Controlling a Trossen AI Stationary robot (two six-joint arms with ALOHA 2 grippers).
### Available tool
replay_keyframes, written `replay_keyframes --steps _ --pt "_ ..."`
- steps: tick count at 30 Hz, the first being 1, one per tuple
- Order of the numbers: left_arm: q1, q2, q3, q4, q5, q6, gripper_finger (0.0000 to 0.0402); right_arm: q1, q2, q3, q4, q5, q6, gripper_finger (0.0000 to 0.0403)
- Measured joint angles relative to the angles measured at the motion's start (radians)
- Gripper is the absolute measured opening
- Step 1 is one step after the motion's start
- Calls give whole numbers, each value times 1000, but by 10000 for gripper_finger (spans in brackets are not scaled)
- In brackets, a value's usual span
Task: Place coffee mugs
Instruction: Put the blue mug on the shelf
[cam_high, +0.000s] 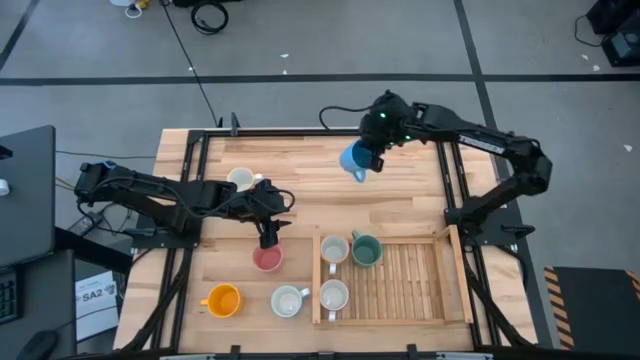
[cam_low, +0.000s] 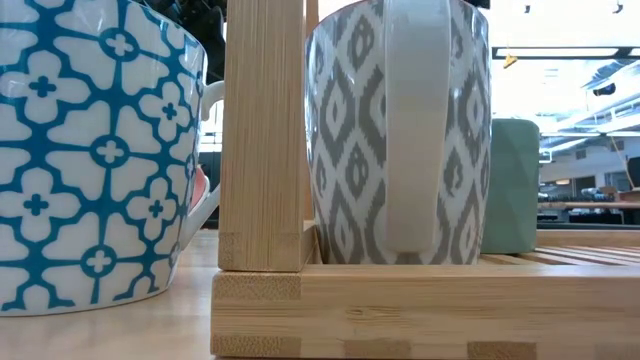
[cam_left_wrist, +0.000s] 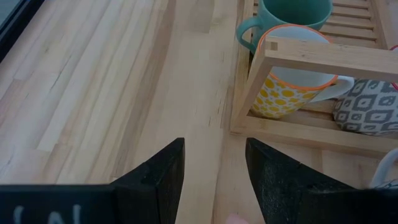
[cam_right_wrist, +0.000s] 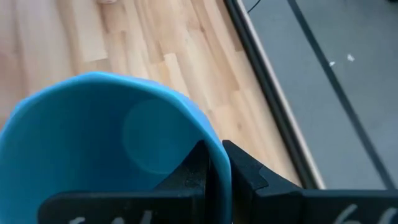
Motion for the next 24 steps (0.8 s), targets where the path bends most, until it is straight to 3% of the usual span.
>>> replay_keyframes --steps 14,24 --pt "0 0 0 0 0 -1 176 222 -177 1 -232 -2 291 38" --pt "0 0 0 0 0 -1 176 452 -210 1 -296 -57 572 38"
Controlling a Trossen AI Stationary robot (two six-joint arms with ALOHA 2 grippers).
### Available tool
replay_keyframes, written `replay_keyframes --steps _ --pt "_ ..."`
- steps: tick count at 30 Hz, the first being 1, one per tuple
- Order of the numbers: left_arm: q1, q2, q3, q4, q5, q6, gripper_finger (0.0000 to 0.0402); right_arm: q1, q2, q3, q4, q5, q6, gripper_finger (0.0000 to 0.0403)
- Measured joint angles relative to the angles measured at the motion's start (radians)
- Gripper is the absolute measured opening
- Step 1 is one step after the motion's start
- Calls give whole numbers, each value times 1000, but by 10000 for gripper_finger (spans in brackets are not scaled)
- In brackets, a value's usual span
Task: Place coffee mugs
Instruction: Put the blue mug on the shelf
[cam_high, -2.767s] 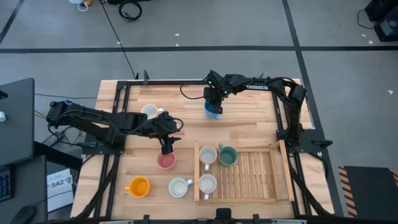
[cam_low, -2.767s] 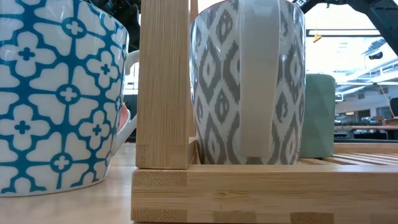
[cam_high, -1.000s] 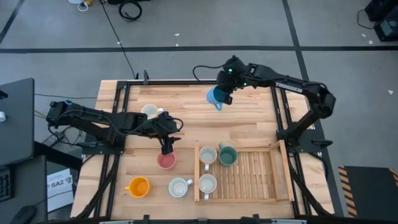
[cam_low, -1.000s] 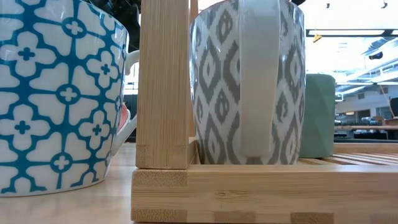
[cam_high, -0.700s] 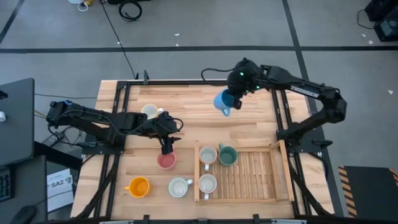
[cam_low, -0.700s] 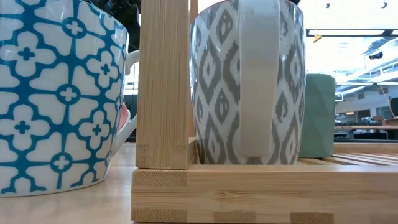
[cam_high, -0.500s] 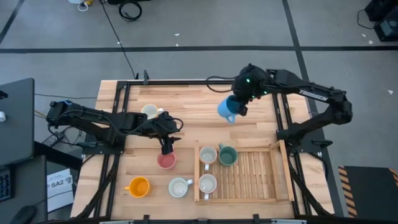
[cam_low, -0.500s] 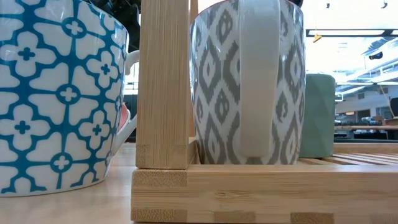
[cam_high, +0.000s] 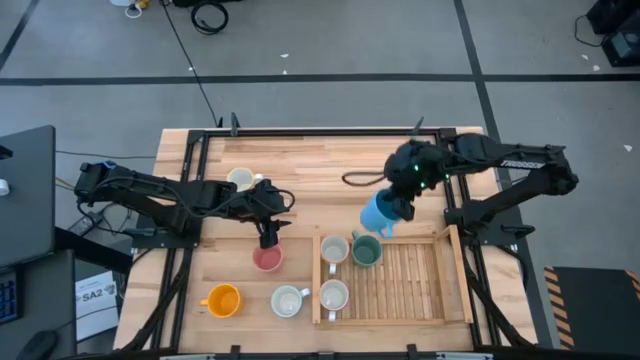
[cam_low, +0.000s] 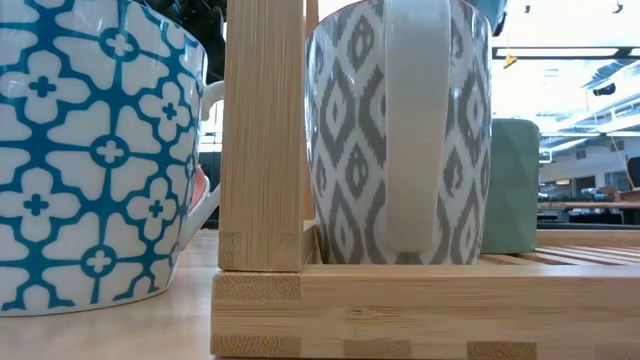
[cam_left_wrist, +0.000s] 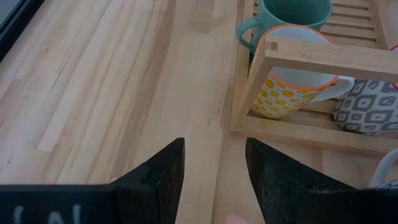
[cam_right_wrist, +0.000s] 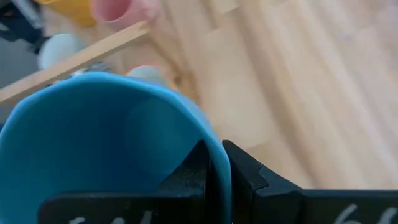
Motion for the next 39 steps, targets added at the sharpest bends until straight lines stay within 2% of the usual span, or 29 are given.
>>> replay_keyframes --steps 12,20,28,39 --pt "0 0 0 2 0 1 176 327 55 1 15 5 326 38" --pt "0 0 0 4 0 0 176 494 159 1 70 41 472 38" --pt "0 0 0 4 0 1 176 581 312 0 133 79 501 38" --pt "0 0 0 4 0 0 176 600 469 0 135 183 491 39"
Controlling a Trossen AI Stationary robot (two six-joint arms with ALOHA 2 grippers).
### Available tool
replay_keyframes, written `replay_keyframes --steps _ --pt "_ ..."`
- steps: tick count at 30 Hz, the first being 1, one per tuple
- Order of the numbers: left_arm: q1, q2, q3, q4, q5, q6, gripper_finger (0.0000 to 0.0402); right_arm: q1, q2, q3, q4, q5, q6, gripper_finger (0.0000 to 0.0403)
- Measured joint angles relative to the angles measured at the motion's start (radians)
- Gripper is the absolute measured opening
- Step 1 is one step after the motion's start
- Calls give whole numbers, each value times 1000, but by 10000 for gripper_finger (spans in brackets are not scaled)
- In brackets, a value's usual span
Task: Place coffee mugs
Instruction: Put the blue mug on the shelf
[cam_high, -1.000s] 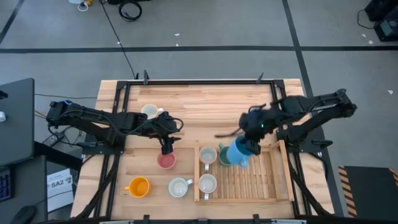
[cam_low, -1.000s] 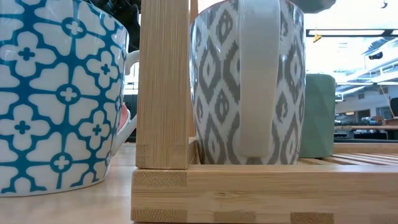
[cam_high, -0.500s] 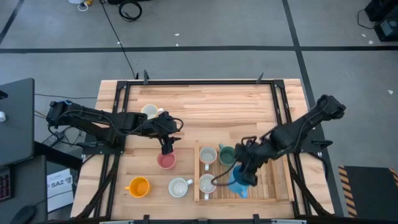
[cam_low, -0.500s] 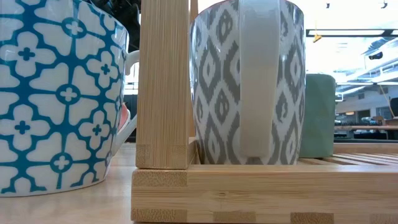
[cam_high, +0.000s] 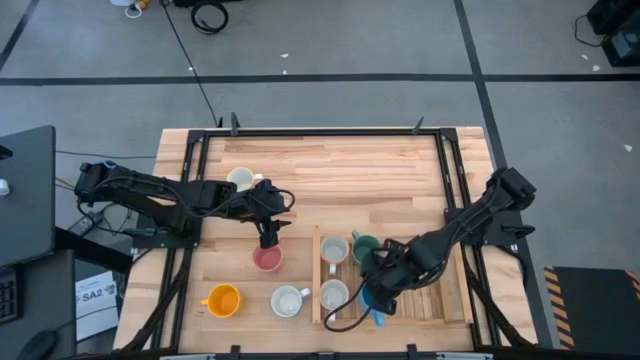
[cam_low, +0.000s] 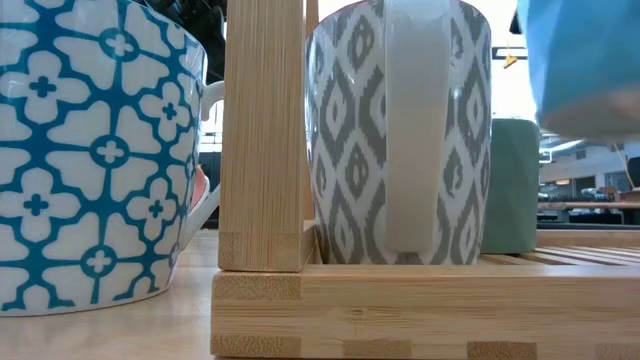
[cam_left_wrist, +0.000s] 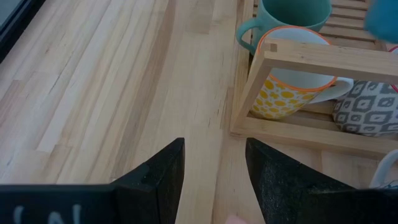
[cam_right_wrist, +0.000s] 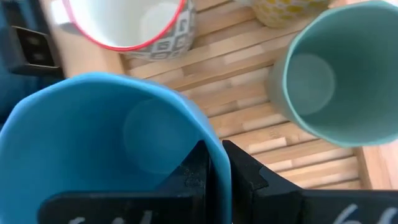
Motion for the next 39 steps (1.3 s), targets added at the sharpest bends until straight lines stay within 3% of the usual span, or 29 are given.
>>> replay_keyframes --steps 20,39 --pt "0 0 0 -1 0 1 176 1 127 -1 34 112 -1 39" --pt "0 0 0 10 0 2 176 7 172 -1 78 79 -2 45"
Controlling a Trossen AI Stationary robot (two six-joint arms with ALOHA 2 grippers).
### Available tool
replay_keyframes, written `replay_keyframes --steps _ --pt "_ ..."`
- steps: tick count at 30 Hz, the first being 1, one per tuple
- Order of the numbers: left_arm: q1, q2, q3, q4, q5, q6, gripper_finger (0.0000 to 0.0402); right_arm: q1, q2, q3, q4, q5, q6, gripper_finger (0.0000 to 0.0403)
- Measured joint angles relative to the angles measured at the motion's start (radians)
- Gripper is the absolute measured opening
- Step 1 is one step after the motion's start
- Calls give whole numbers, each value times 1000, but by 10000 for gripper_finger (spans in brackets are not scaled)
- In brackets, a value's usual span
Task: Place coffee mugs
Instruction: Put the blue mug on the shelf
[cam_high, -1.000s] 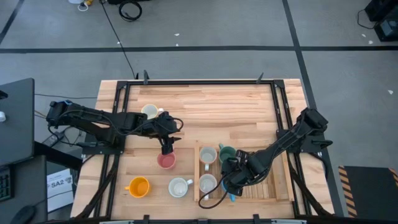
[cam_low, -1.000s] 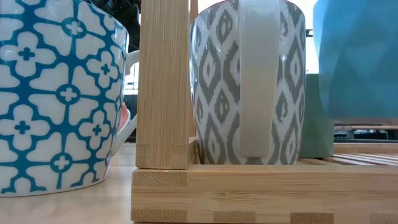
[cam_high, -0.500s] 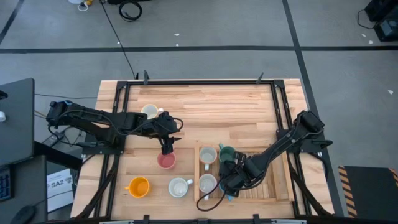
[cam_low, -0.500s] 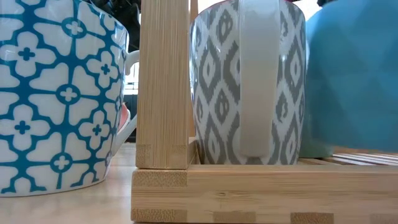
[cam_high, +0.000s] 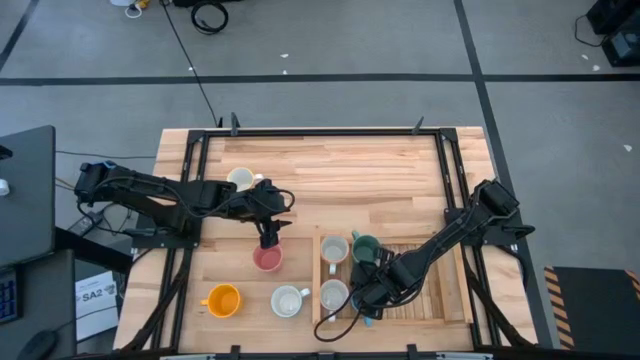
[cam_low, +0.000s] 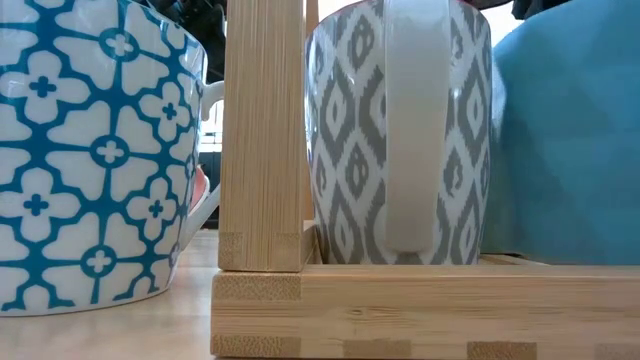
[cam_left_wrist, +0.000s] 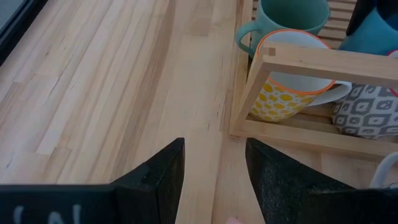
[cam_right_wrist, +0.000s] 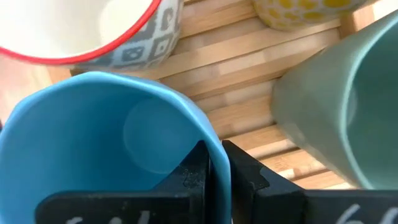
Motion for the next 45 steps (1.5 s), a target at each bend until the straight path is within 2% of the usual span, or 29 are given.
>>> replay_keyframes --steps 18,22,34,41,45 --pt "0 0 0 -1 0 0 176 0 -2 0 -3 0 0 65" --pt "0 0 0 -1 0 0 176 0 -2 0 -3 0 -22 85" --pt "0 0 0 -1 0 0 176 -1 -2 0 -1 -5 -26 181" --pt "0 0 0 -1 0 -1 176 -12 -2 0 -4 -16 -27 196" --pt "0 0 0 0 0 -1 176 -37 -2 0 -9 -108 -68 195"
